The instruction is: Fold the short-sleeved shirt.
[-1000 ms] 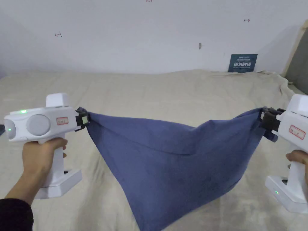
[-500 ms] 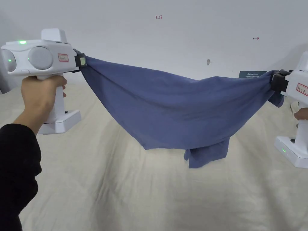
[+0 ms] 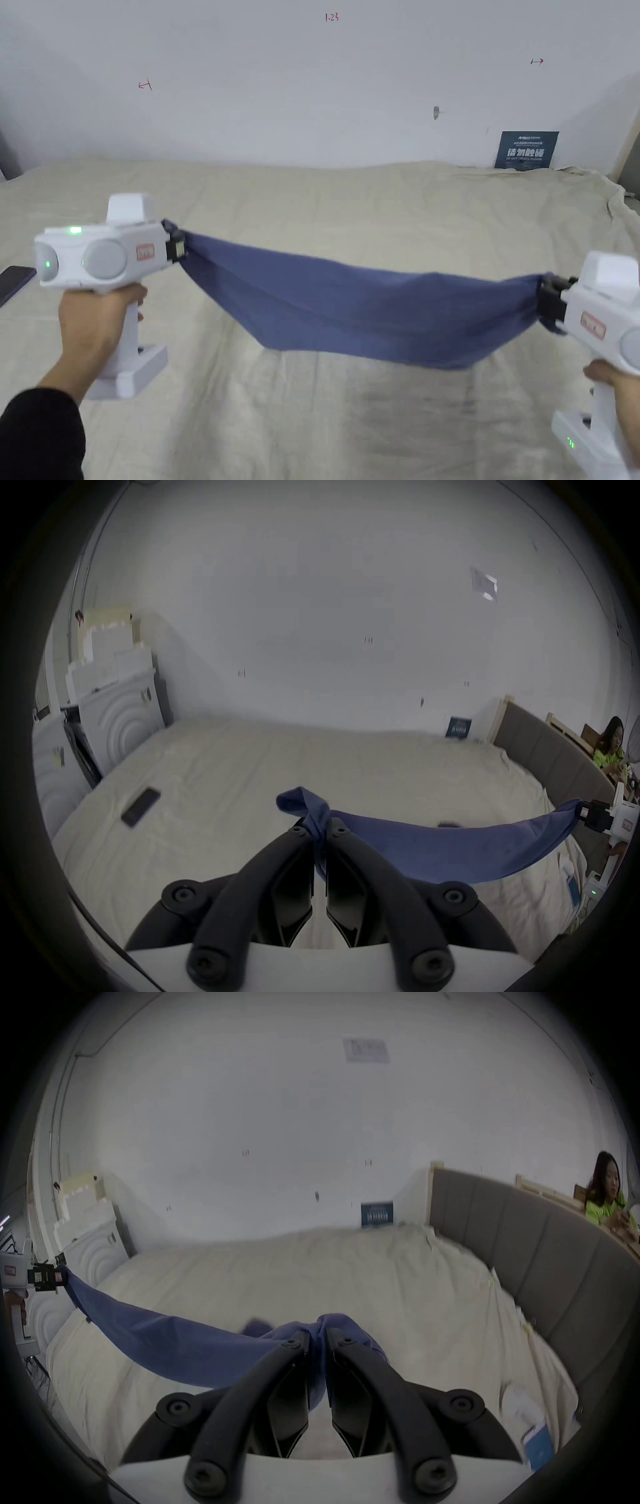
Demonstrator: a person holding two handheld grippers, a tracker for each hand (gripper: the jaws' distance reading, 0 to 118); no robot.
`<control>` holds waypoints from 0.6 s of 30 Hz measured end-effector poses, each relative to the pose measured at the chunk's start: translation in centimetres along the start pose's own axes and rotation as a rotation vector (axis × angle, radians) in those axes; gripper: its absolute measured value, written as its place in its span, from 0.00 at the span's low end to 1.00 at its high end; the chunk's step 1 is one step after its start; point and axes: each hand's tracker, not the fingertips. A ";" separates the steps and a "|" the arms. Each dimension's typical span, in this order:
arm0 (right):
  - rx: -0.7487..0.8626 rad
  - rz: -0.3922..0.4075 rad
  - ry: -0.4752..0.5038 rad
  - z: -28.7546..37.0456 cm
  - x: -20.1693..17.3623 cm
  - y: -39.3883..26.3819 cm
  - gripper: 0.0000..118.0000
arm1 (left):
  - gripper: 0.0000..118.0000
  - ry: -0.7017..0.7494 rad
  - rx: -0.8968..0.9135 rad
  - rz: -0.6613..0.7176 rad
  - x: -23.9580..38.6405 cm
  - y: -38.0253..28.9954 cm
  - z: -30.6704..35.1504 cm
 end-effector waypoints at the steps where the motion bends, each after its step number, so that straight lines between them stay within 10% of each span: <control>1: -0.036 -0.005 0.003 0.3 0.1 -1.8 0.05 | 0.02 0.007 -0.035 0.007 -0.3 -1.9 0.1; 18: -0.289 -0.086 -0.002 9.8 0.0 -19.8 0.05 | 0.02 0.071 -0.316 0.119 -4.8 -24.9 7.7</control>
